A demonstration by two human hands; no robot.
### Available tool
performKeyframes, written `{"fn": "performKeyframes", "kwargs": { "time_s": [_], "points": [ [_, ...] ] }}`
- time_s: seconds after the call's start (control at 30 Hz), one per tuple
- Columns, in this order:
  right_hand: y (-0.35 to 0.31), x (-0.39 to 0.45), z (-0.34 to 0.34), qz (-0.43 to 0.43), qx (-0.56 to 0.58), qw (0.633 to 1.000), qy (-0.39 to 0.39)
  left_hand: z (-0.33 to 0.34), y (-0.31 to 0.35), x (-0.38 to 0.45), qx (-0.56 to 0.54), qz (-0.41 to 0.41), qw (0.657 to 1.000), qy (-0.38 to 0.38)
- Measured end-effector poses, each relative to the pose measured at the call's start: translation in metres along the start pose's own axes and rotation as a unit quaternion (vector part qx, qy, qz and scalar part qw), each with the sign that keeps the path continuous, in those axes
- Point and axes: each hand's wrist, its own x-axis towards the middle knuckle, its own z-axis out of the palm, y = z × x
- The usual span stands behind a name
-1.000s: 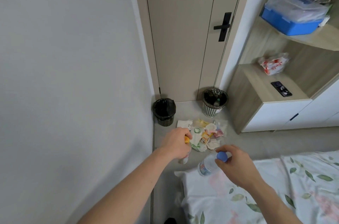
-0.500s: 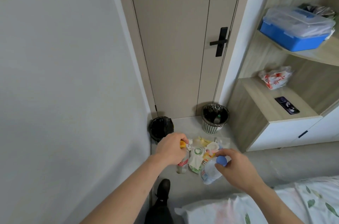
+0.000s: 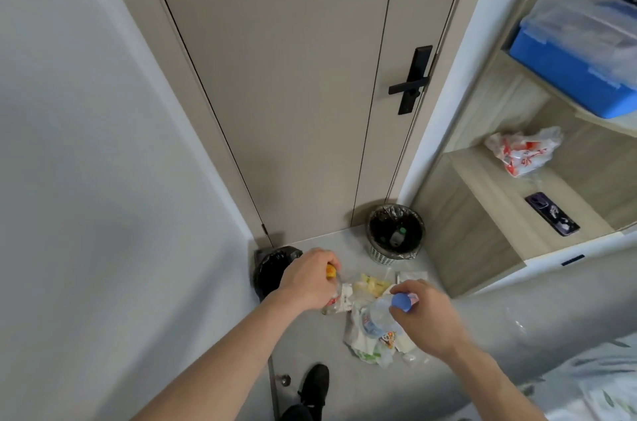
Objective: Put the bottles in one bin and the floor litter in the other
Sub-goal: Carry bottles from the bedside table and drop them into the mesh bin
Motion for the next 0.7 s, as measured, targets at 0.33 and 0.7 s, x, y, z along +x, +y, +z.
{"fn": "performKeyframes", "kwargs": {
  "time_s": [0.33,0.7],
  "points": [
    [-0.002,0.064,-0.043,0.053,0.017,0.997,0.060,-0.025,0.016,0.095,0.006,0.049,0.999,-0.007],
    [0.062,0.128,-0.090,0.083,0.032,0.993,0.075,0.000,0.055,0.186,0.024,0.073,0.996,-0.036]
  ]
}}
